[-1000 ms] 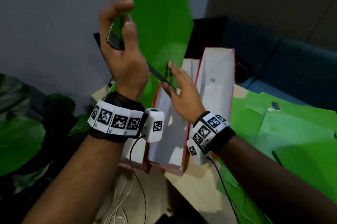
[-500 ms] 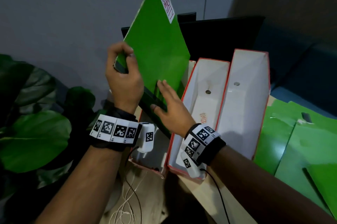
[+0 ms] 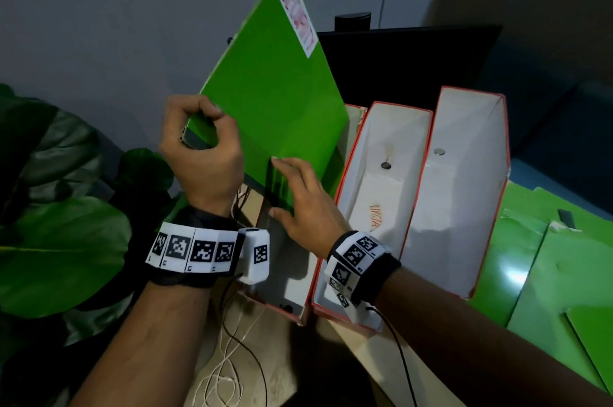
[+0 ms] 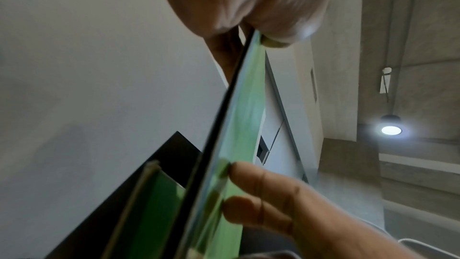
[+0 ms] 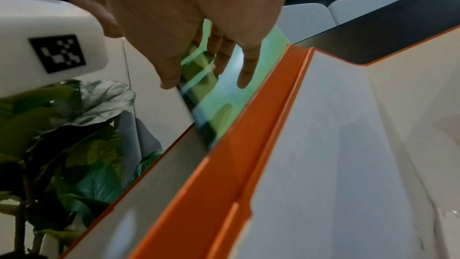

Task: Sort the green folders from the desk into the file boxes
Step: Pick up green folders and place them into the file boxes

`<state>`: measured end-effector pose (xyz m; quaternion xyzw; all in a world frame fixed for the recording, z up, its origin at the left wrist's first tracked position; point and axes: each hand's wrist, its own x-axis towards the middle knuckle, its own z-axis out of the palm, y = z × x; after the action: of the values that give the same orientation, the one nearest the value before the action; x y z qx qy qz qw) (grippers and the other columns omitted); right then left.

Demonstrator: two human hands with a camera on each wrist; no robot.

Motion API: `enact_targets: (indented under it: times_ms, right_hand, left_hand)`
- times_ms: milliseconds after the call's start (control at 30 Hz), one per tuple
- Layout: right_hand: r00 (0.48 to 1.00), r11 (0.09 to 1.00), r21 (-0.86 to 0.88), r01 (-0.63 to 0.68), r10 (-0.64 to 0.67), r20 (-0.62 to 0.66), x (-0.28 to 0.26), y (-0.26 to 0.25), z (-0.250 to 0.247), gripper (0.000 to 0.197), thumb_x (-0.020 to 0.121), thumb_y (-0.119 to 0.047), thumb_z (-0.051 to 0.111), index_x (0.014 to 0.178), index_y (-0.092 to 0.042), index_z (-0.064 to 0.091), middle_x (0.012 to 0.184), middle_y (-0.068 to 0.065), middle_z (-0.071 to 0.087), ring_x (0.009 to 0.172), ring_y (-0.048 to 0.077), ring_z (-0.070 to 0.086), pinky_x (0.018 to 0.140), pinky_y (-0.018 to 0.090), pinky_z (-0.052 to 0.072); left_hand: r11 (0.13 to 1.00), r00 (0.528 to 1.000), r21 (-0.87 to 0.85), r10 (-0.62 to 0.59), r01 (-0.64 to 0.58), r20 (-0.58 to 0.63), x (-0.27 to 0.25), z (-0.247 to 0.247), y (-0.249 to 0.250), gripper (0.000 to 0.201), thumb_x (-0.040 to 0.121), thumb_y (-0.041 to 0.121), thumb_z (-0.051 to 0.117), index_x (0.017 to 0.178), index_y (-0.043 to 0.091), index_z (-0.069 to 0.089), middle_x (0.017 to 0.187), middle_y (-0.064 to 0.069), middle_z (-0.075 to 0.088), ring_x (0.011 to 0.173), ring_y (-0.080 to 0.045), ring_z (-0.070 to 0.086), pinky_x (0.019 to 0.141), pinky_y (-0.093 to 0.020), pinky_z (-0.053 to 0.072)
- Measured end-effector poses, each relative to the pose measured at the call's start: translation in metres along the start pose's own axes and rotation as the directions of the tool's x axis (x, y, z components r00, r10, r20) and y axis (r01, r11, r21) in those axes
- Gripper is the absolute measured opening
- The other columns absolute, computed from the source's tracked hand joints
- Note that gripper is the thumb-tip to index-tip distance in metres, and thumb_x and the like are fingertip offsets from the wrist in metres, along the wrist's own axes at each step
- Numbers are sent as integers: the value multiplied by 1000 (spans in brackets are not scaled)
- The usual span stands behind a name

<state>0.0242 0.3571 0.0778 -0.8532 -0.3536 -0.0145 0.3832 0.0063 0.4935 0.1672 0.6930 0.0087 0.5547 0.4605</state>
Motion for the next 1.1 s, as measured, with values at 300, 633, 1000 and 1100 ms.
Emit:
enact_targets:
  times_ms: [300,633,1000,1100]
  right_hand:
    - [991,996,-39,-77,81,107,9,11,19,88,84,-14,69,150,-24,12,152,-3,11,122,24,49,92,30,50]
    - [939,939,-333,-89,190,286,17,15,26,76,89,-10,53,151,-19,10,158,1,12,99,35,63,73,39,49]
    - [992,883,-470,-19,74,100,1,34,-58,39,89,-13,49,127,-16,56,131,7,58,140,22,31,119,48,7]
    - [990,891,-432,-142,127,-65,-14,57,-101,34,93,-18,47,125,-19,58,131,5,58,139,22,32,118,44,11]
  left_hand:
    - [975,976,107,-204,195,80,-30,-1,-39,17,87,1,55,93,16,60,92,-6,63,87,-18,60,82,-36,51]
    - [805,770,590,-417,65,484,-63,2,-80,54,94,11,55,144,23,39,157,0,24,146,-20,19,117,-34,22]
    - [888,839,441,-141,-127,526,-53,52,-15,32,92,18,57,124,15,58,147,-4,40,143,-24,27,116,-36,23]
    - [967,773,245,-105,-67,626,-67,88,8,25,93,11,55,117,14,63,133,-2,52,128,-15,44,109,-19,29]
